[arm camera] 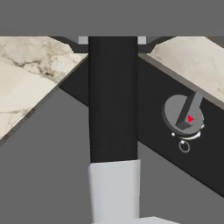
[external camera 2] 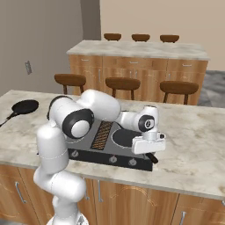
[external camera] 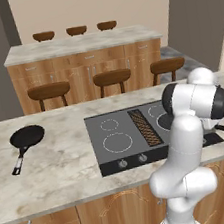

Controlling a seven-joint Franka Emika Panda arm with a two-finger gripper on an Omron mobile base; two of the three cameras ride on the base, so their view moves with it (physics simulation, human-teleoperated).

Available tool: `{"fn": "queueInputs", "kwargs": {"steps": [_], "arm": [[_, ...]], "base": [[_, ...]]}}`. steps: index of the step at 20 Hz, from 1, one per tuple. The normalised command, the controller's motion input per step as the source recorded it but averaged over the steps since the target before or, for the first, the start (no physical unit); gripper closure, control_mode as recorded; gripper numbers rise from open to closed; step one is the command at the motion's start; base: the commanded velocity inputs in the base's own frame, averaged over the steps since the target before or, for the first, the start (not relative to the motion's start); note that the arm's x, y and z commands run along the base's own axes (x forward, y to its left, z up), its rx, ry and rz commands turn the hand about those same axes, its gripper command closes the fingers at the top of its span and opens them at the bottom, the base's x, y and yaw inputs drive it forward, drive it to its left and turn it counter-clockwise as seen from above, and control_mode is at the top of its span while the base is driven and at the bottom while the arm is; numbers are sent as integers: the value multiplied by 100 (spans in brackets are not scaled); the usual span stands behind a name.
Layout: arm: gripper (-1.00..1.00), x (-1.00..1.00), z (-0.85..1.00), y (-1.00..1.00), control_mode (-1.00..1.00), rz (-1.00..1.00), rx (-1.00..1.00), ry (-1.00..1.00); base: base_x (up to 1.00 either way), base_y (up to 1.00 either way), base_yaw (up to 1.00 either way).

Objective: Place both pans onto different burners. Then place the lemon and the shrimp on different pans.

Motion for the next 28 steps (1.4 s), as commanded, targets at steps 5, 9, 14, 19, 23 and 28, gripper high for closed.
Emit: {"fn": "queueInputs", "kwargs": {"steps": [5,9,14,19,23,28], "arm": [[100,16,-4,0,-100,0,0,0],[100,0,0,0,-100,0,0,0],[100,-21,-4,11,-100,0,0,3],[100,-40,-6,5,-100,0,0,0],[-100,-17,-2,1,-100,0,0,0],[-100,11,0,0,-100,0,0,0]], "base": [[0,0,0],[0,0,0],[0,0,0],[0,0,0],[0,0,0],[0,0,0]]}}
